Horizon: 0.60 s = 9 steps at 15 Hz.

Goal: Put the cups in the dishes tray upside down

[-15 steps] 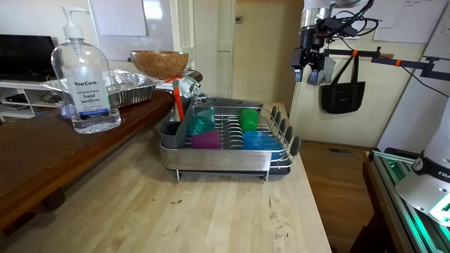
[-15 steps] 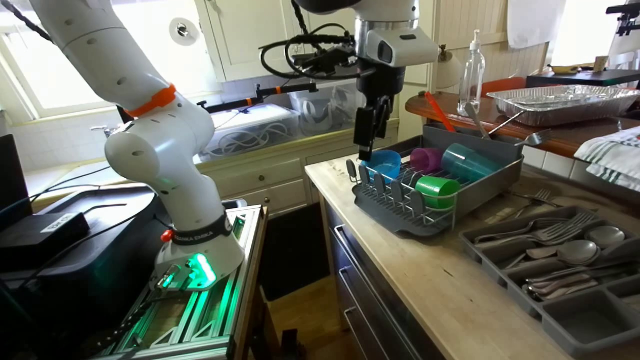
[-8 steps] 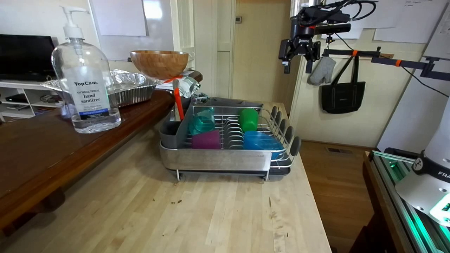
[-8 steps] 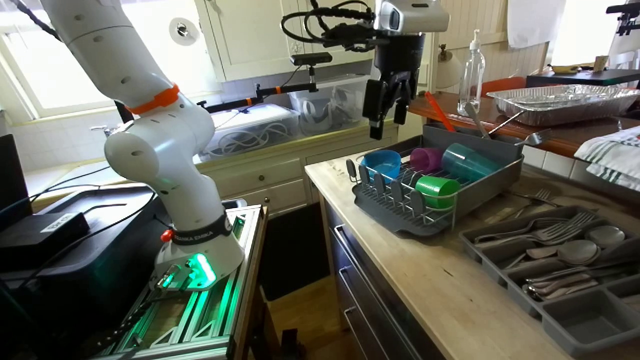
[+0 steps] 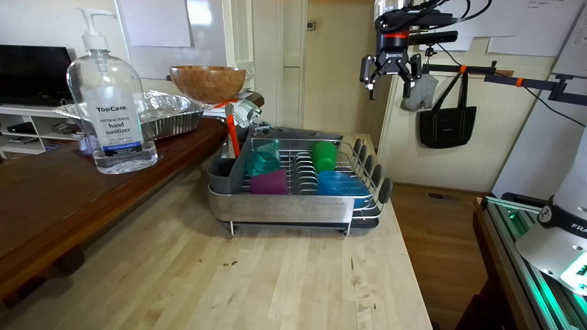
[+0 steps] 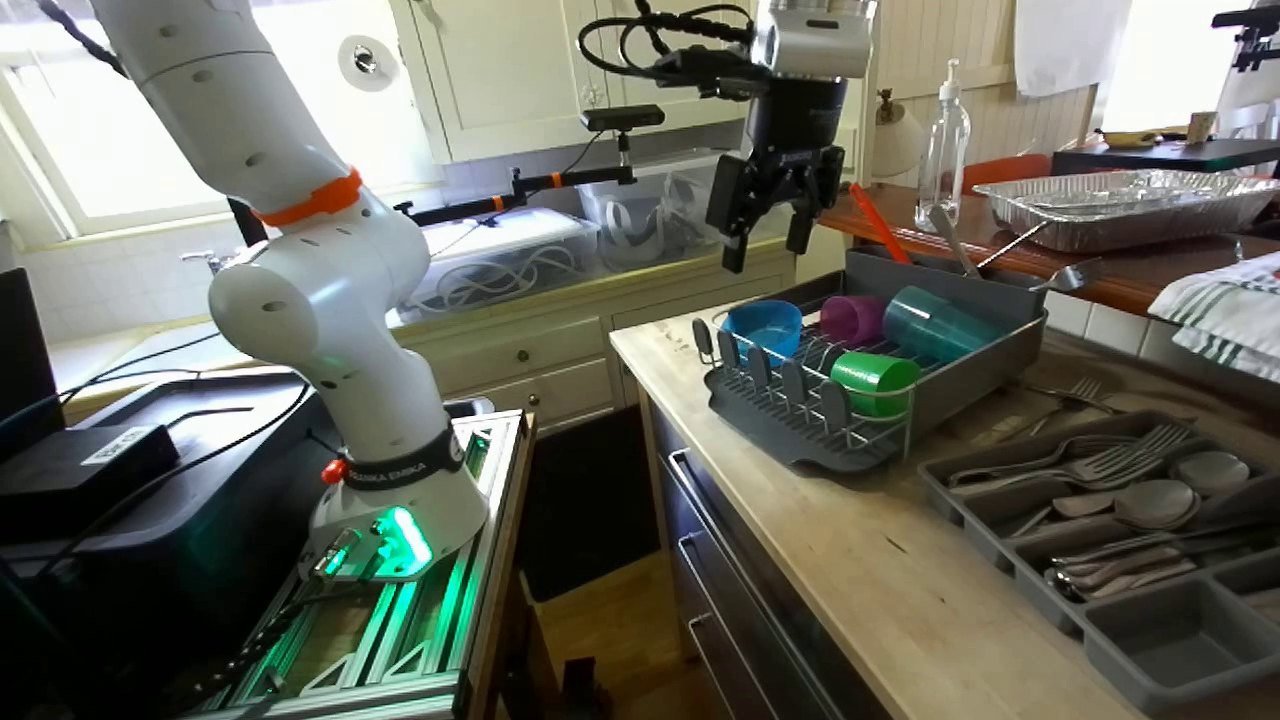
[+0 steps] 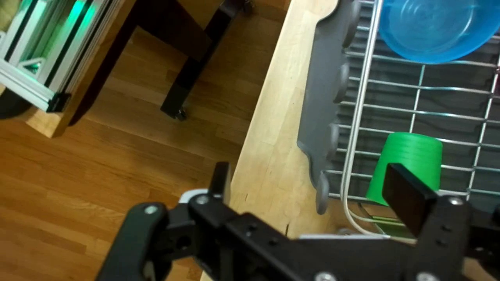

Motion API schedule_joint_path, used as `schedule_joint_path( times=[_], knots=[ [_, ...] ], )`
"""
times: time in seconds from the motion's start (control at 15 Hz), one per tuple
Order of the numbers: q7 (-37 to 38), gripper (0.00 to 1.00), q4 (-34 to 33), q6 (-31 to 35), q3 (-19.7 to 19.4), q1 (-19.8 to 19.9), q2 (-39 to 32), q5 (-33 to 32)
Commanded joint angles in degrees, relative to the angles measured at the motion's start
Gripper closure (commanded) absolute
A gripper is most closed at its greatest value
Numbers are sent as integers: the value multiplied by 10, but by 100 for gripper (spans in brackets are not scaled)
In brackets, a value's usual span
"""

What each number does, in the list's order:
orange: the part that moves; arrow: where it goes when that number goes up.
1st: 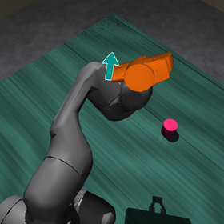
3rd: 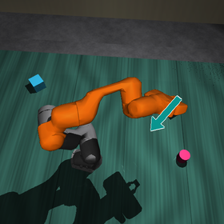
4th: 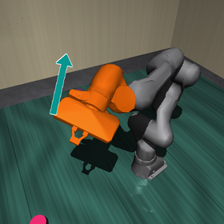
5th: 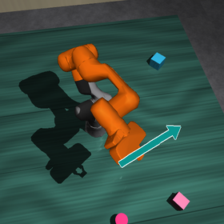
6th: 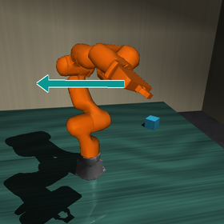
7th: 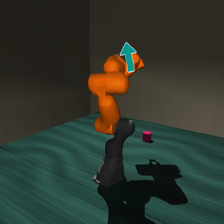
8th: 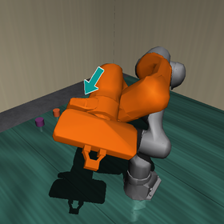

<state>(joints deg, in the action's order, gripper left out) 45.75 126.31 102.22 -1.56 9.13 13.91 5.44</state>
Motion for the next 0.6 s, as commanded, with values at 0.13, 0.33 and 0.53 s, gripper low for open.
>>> schedule_joint_path(
  times=[0.13, 0.33, 0.53],
  knots=[
    [233, 0, -49, 8, 43, -34, -68, 39],
    [345, 0, -67, 31, 53, -52, -105, 39],
    [450, 0, -70, 83, 57, -68, -132, -13]
  ],
)
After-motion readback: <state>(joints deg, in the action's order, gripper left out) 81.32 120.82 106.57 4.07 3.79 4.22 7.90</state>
